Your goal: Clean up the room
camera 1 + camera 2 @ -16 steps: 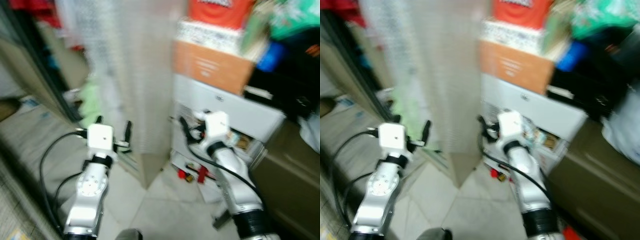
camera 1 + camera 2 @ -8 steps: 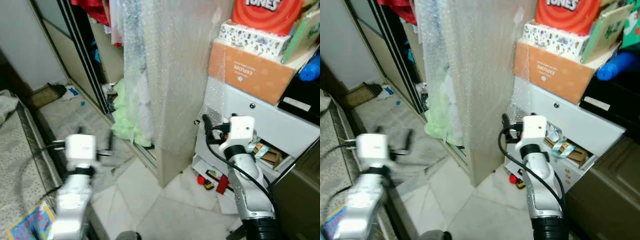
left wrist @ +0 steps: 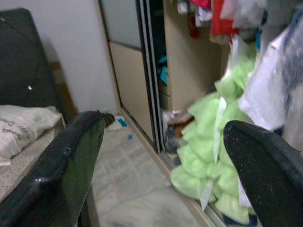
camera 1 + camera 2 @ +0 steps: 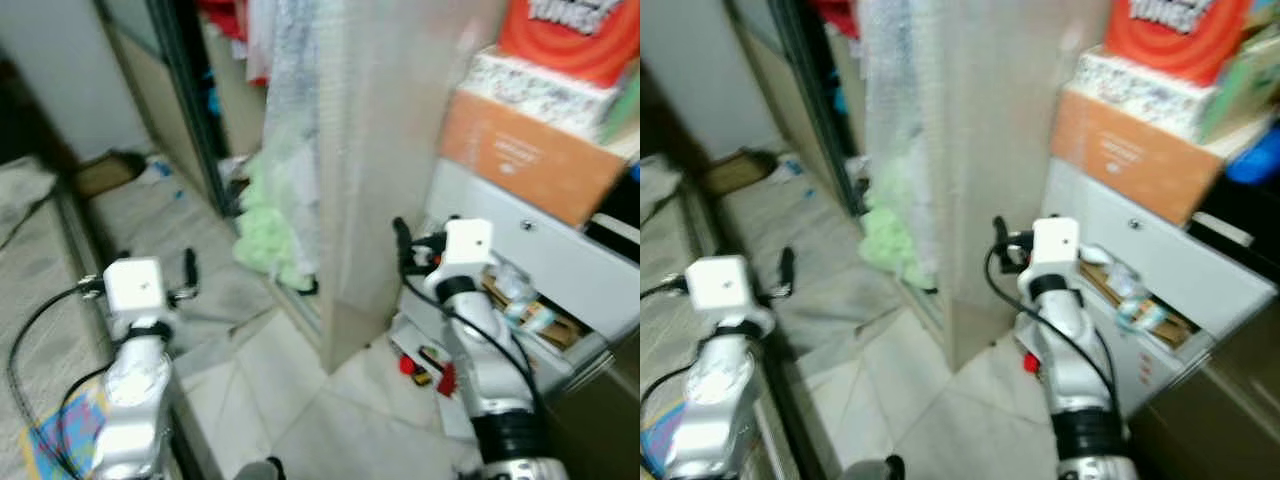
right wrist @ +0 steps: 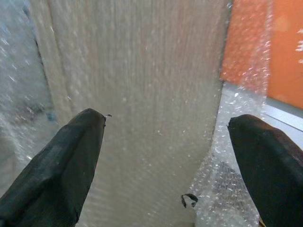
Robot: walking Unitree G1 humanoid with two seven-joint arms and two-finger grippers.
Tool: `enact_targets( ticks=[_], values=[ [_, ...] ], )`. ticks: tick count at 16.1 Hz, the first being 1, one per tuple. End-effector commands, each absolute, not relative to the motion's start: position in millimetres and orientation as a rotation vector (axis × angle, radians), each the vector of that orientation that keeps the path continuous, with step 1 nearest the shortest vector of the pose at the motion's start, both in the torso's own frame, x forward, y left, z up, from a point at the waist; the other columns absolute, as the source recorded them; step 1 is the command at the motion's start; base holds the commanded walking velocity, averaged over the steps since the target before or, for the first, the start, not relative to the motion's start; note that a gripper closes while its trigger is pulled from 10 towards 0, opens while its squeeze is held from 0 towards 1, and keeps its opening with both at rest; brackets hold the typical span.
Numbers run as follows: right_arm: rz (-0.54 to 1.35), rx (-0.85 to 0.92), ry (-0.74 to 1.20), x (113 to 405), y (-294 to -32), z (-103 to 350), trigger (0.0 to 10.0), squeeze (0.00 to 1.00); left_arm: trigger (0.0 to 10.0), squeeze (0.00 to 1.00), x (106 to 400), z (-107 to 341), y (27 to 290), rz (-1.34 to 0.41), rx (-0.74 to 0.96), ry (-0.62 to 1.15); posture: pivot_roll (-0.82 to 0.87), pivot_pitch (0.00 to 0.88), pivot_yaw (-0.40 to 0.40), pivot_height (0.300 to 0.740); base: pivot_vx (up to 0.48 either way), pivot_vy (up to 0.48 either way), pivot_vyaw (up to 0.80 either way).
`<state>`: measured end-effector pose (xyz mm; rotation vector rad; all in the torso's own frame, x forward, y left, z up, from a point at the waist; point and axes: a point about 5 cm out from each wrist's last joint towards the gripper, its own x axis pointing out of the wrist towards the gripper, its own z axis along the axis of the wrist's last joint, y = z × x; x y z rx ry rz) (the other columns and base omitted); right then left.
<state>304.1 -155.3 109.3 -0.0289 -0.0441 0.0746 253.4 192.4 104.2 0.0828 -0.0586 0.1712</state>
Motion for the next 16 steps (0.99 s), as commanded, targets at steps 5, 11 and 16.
enact_targets(
  ticks=[5,11,16],
  values=[
    [0.113,-0.037,-0.078,309,-149,118,10.0,0.0,10.0,0.0,257,109,187,0.161,0.096,-0.078,-0.05,0.0,-0.02,0.74,0.0,0.0,0.75],
    [0.151,-0.039,-0.062,308,-140,112,10.0,0.0,10.0,0.0,254,104,183,0.143,0.108,-0.059,-0.04,0.0,-0.023,0.74,0.0,0.0,0.8],
    [0.192,-0.06,-0.068,308,-135,114,10.0,0.0,10.0,0.0,258,103,174,0.109,0.096,-0.06,-0.05,0.0,-0.035,0.74,0.0,0.0,0.71]
  ],
)
